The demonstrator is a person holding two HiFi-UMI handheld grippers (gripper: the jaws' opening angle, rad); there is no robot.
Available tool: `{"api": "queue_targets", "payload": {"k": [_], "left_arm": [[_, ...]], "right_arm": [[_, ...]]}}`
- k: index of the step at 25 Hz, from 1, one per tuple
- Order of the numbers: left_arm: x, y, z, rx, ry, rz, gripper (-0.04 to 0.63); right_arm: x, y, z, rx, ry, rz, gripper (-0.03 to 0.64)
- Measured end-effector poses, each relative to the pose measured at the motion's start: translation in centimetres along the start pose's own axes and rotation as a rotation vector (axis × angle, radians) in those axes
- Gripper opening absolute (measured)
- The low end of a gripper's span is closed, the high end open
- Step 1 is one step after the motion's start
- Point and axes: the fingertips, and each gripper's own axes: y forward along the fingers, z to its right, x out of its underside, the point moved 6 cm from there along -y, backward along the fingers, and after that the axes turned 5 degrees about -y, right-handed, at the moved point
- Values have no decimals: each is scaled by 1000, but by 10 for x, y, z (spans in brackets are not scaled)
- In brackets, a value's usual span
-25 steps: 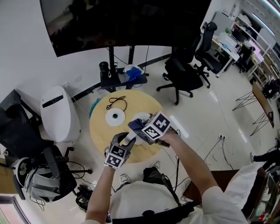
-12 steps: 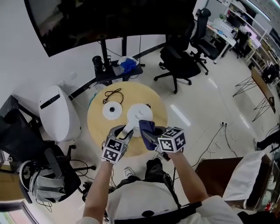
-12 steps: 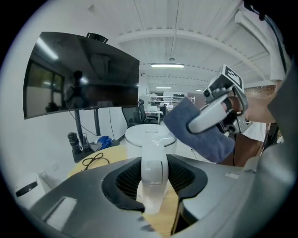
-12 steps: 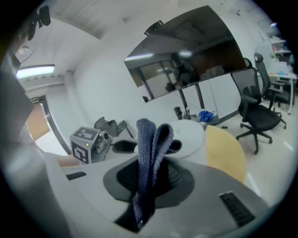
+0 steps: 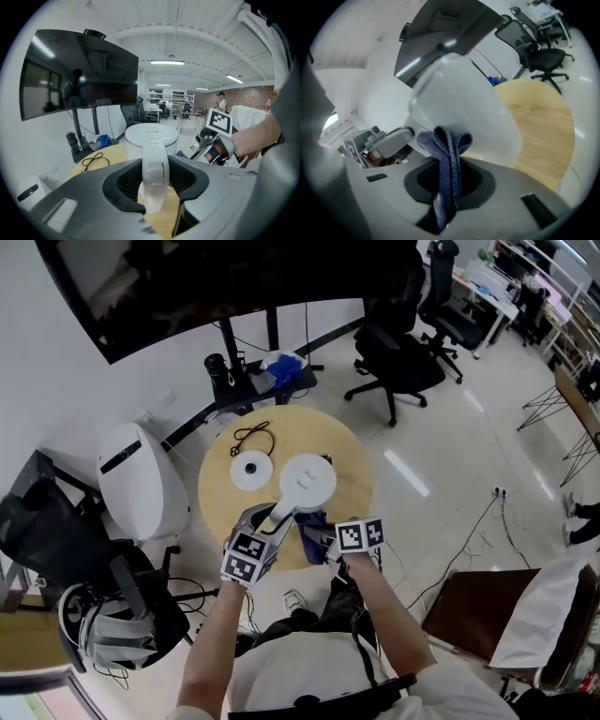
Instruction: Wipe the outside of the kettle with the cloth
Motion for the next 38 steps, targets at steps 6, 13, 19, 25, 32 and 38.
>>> {"api": "queue_targets", "payload": {"k": [6, 13, 19, 25, 32, 38], "left_arm": [[-3, -2, -1, 0, -1, -2, 164], [-3, -1, -3, 15, 4, -5, 164], [-4, 0, -7, 39, 27, -24, 164], [-4, 1, -10, 77, 48, -46, 164], [-5, 3, -11, 123, 71, -56, 166], [-5, 2, -13, 145, 80, -69, 166]], "right_arm": [[43, 41, 56, 49, 203, -71, 63], [59, 53, 80, 165, 198, -148, 63], [29, 15, 45, 204, -48, -86, 63], [-27, -44, -17, 199, -346, -19, 63], [-42, -58, -26, 222, -441, -86, 63], [-1, -21, 30, 265, -357, -255, 63]]}}
